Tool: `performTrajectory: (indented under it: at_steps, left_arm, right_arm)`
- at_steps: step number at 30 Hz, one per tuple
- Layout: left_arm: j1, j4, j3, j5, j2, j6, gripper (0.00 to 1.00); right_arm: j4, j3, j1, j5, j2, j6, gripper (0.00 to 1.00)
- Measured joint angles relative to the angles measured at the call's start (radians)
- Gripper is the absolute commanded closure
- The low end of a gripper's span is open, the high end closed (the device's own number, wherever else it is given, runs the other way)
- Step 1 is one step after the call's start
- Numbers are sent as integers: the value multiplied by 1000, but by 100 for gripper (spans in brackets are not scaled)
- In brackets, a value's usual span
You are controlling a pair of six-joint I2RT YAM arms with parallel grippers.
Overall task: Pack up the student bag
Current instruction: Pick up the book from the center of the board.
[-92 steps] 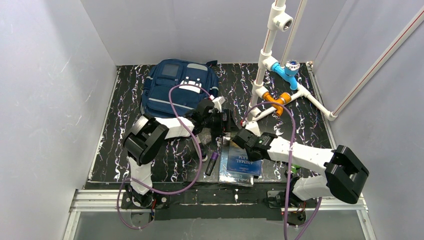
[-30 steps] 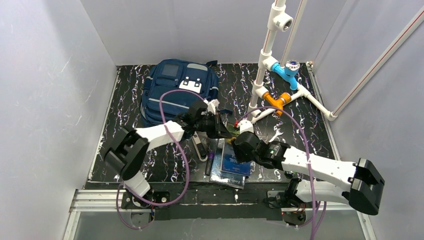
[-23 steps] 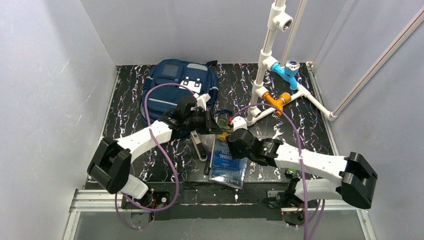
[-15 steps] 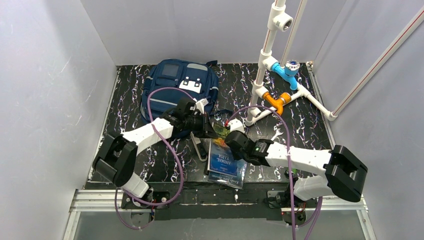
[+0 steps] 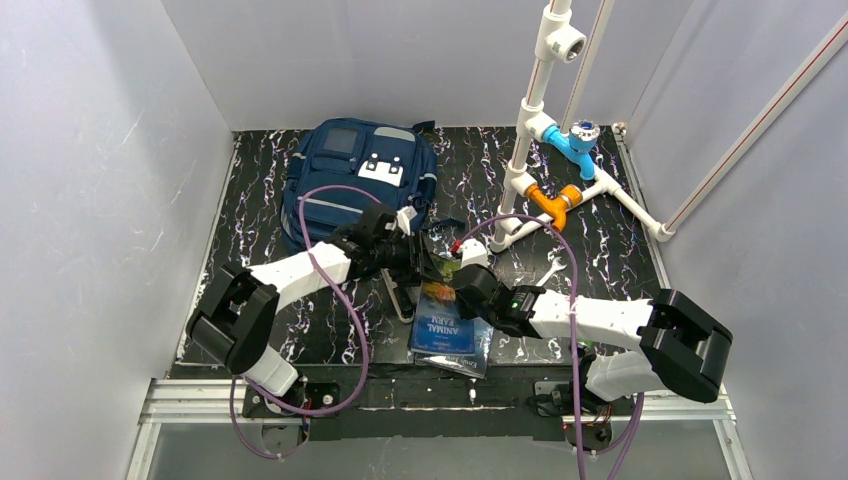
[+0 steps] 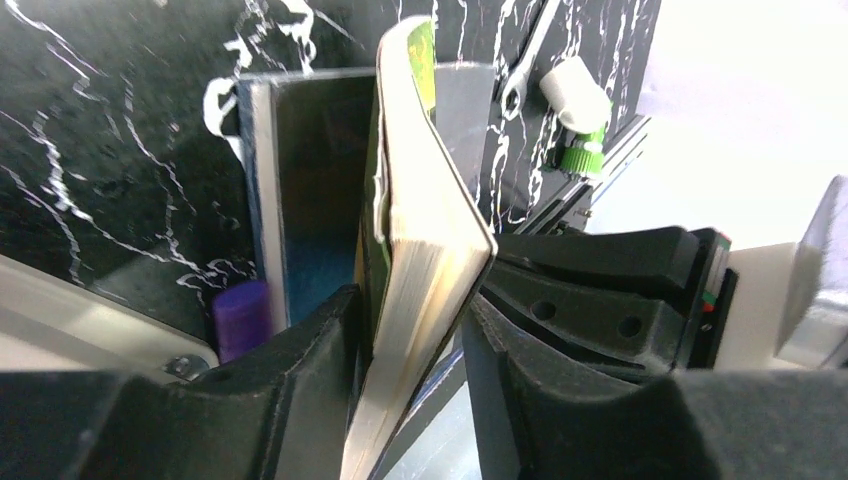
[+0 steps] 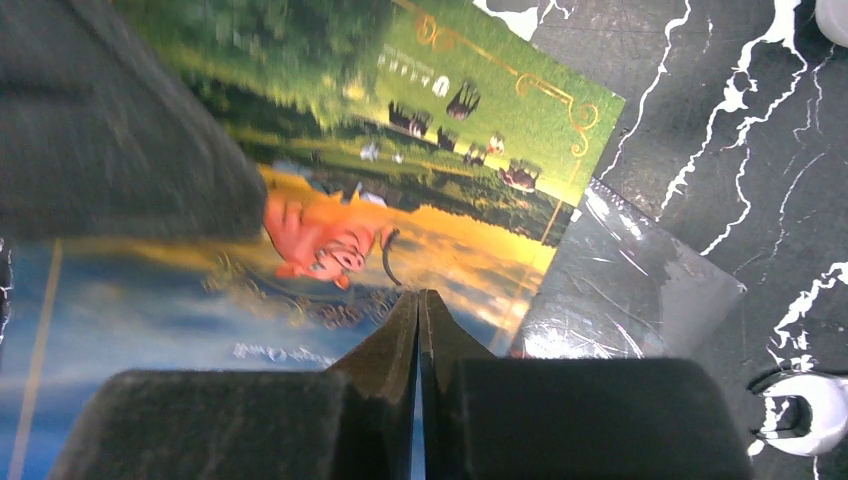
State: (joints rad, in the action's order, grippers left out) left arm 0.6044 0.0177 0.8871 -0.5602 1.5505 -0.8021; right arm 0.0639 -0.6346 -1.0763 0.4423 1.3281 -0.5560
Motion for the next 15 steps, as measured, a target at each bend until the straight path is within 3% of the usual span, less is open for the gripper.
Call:
performTrajectory:
  at_steps: [4,6,10,15]
  left_arm:
    - [68,-5,-32,47,-21,-22,59]
    - [90,3,-47,63,-22,-22,63]
    - [113,43,-55,111,-22,7,100]
    - [122,118,-40,199,-45,83,100]
  right_arm:
    - [-23,10,2,-4,-2,-12,92]
    - [-25,12,4,-5,-5,-15,92]
    - [-39,18,8,-15,-5,-16,89]
    - [-31,13,8,-22,-6,-4,59]
